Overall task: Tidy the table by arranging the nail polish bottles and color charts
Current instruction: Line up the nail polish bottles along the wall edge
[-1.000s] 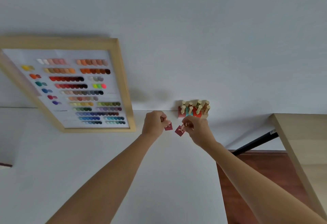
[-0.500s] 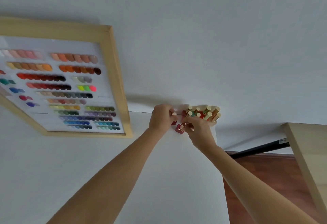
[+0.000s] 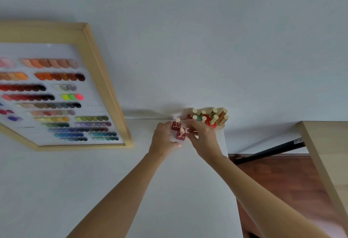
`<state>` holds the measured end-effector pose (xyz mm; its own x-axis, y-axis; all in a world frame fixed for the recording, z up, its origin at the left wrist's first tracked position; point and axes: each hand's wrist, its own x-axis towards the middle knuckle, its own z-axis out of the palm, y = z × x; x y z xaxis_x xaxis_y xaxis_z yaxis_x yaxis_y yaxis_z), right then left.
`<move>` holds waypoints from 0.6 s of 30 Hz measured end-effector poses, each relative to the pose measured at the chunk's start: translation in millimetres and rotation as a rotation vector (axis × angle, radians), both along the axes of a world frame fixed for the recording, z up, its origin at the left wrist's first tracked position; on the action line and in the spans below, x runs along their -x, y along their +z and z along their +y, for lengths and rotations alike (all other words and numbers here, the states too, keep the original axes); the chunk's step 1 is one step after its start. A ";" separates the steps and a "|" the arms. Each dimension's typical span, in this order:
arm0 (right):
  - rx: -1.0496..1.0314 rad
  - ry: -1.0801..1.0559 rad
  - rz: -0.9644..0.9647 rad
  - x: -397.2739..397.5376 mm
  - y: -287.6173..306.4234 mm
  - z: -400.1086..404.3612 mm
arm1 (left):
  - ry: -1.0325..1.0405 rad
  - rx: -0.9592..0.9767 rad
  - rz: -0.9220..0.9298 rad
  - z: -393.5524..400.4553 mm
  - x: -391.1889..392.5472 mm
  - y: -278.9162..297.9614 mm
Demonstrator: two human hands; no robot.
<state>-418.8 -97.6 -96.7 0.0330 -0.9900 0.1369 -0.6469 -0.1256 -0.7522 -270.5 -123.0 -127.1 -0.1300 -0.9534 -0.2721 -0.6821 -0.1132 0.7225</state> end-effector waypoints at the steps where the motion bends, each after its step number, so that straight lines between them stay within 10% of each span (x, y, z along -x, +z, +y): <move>1: 0.021 -0.043 -0.007 4.3 -0.8 2.5 | 0.011 0.011 0.006 0.5 3.0 -0.4; 7: 0.174 -0.419 -0.028 41.0 -15.0 25.3 | 0.117 0.103 0.047 0.1 13.5 -7.5; 18: -0.280 -0.545 -0.026 80.8 -36.5 -10.6 | 0.171 0.164 0.042 -19.8 31.9 -13.4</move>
<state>-499.6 -108.2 -133.2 -0.4880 -0.8620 -0.1371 -0.5435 0.4230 -0.7250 -302.4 -142.8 -140.5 0.0288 -0.9936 -0.1094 -0.6318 -0.1029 0.7683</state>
